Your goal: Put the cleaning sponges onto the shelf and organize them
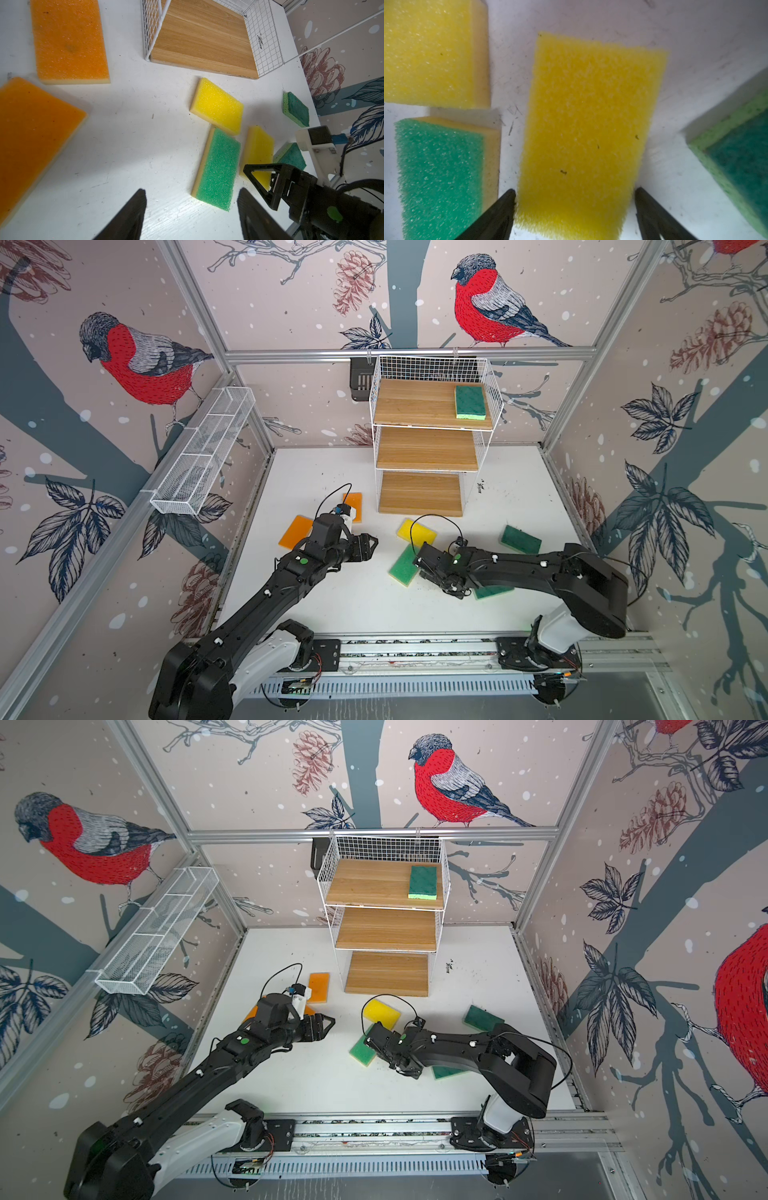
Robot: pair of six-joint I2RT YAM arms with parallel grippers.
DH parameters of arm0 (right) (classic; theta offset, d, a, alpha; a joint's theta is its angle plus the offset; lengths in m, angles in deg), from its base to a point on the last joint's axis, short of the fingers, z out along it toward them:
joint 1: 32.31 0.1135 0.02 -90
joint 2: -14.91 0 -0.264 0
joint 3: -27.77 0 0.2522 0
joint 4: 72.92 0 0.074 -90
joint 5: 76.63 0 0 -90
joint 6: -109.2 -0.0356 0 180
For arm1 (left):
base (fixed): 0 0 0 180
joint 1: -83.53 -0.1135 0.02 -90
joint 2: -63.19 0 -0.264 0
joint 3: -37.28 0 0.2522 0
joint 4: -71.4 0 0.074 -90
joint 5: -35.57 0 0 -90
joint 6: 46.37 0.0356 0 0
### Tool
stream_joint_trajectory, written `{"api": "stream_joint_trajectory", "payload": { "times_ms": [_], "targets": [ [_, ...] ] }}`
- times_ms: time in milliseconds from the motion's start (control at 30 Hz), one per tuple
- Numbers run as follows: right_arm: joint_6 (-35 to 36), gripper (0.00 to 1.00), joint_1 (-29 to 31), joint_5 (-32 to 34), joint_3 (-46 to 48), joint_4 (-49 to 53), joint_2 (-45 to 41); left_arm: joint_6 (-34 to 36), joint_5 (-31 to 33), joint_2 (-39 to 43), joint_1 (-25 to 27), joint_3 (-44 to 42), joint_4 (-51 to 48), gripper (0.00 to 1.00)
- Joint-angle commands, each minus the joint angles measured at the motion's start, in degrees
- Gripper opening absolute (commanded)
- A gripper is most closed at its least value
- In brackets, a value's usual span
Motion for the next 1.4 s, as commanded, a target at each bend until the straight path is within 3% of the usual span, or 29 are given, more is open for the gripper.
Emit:
{"api": "stream_joint_trajectory", "payload": {
  "times_ms": [0, 1367],
  "targets": [
    [0.81, 0.89, -0.35, -2.59, 1.22, -0.80, 0.91, -0.79, 1.10, -0.37, 0.52, -0.34, 3.06, 0.71],
    [6.03, 0.89, 0.49, 1.51, 3.01, 9.18, -1.16, -4.09, -1.06, -1.15, 0.74, -2.89, 5.90, 0.73]
  ]
}}
